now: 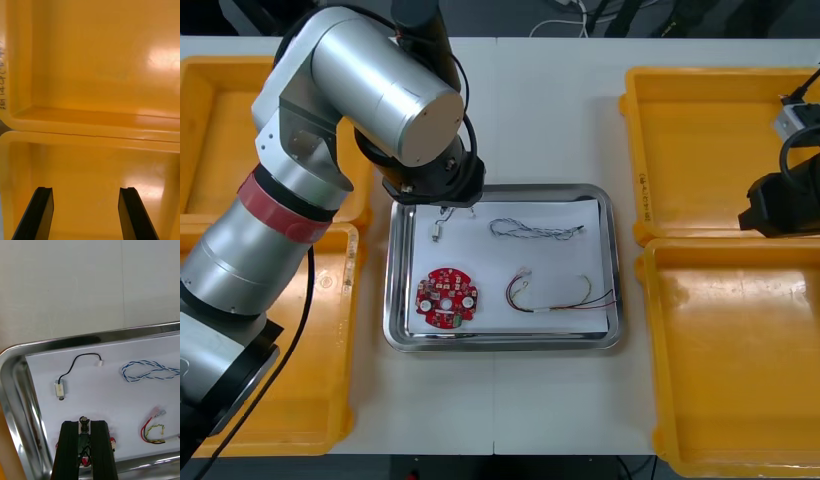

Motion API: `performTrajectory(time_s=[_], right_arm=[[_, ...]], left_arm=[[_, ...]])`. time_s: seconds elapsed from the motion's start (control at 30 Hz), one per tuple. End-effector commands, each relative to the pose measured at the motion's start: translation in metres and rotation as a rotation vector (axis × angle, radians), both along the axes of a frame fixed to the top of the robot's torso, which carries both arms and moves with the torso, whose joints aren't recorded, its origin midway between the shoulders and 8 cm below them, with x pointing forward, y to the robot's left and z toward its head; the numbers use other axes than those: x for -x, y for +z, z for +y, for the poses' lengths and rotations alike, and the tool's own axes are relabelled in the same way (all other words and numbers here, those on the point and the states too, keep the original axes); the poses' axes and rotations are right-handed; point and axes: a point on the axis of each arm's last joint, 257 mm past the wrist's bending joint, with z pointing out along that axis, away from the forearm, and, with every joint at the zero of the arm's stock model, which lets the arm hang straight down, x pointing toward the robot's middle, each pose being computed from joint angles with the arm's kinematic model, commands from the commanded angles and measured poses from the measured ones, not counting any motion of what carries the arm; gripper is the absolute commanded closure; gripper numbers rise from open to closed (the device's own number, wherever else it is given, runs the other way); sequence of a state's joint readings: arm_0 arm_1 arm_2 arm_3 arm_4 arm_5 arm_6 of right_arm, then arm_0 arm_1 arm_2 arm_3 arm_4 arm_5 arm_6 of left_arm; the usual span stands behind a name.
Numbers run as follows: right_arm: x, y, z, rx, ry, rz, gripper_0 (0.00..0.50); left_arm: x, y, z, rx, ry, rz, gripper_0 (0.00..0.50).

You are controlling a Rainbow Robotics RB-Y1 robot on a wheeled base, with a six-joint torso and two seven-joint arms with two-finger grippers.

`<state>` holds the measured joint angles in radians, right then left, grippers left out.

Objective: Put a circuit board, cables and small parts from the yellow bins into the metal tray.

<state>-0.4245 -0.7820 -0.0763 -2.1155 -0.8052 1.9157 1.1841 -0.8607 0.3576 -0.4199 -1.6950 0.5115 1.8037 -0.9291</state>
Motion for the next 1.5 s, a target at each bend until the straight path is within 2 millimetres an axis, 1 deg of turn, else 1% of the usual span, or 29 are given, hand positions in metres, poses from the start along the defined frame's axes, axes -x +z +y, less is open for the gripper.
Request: performTrajectory(time_s=[0.03,0.1,0.27,0.43,0.63,0.87,0.9,0.93,0.97,1.0,1.03,1.07,1.1,1.23,1.4,1.5], right_arm=[[0.006,0.008,-0.030,-0.007,-0.120,-0.036,0.000],[0.009,0.004,-0.034,-0.007,-0.146,-0.042,0.000],[0.017,-0.006,-0.042,-0.020,-0.199,-0.039,0.000],[0.029,-0.018,-0.055,-0.047,-0.253,-0.007,0.000],[0.038,-0.025,-0.063,-0.069,-0.293,0.012,0.000],[0.044,-0.033,-0.068,-0.071,-0.318,0.028,0.000],[0.044,-0.034,-0.069,-0.074,-0.320,0.031,0.000],[0.044,-0.034,-0.068,-0.076,-0.316,0.033,0.000],[0.044,-0.036,-0.067,-0.078,-0.308,0.039,0.000],[0.044,-0.036,-0.066,-0.076,-0.303,0.039,0.000],[0.044,-0.036,-0.066,-0.076,-0.298,0.041,0.000],[0.045,-0.037,-0.065,-0.076,-0.291,0.043,0.000],[0.045,-0.039,-0.063,-0.076,-0.283,0.049,0.000],[0.038,-0.039,-0.061,-0.071,-0.230,0.037,0.000],[0.030,-0.042,-0.069,-0.041,-0.184,0.040,0.000],[0.028,-0.042,-0.070,-0.041,-0.182,0.030,0.000]], left_arm=[[-0.008,-0.002,-0.020,0.027,0.018,-0.023,0.500],[-0.013,-0.006,-0.019,0.029,0.030,-0.022,0.500],[-0.014,-0.017,-0.017,0.027,0.043,0.001,0.500],[-0.017,-0.033,-0.016,0.036,0.060,0.030,0.500],[-0.020,-0.040,-0.018,0.054,0.073,0.038,0.500],[-0.018,-0.042,-0.018,0.065,0.081,0.049,0.499],[-0.018,-0.042,-0.018,0.068,0.084,0.050,0.420],[-0.017,-0.042,-0.018,0.070,0.087,0.053,0.280],[-0.017,-0.043,-0.018,0.072,0.090,0.054,0.176],[-0.017,-0.044,-0.018,0.075,0.090,0.054,0.111],[-0.018,-0.043,-0.018,0.077,0.093,0.052,0.021],[-0.017,-0.044,-0.018,0.077,0.095,0.055,0.002],[-0.017,-0.044,-0.018,0.079,0.096,0.054,0.000],[-0.017,-0.043,-0.018,0.089,0.105,0.058,0.000],[-0.017,-0.042,-0.018,0.096,0.111,0.059,0.000],[-0.018,-0.042,-0.016,0.095,0.115,0.056,0.000]])
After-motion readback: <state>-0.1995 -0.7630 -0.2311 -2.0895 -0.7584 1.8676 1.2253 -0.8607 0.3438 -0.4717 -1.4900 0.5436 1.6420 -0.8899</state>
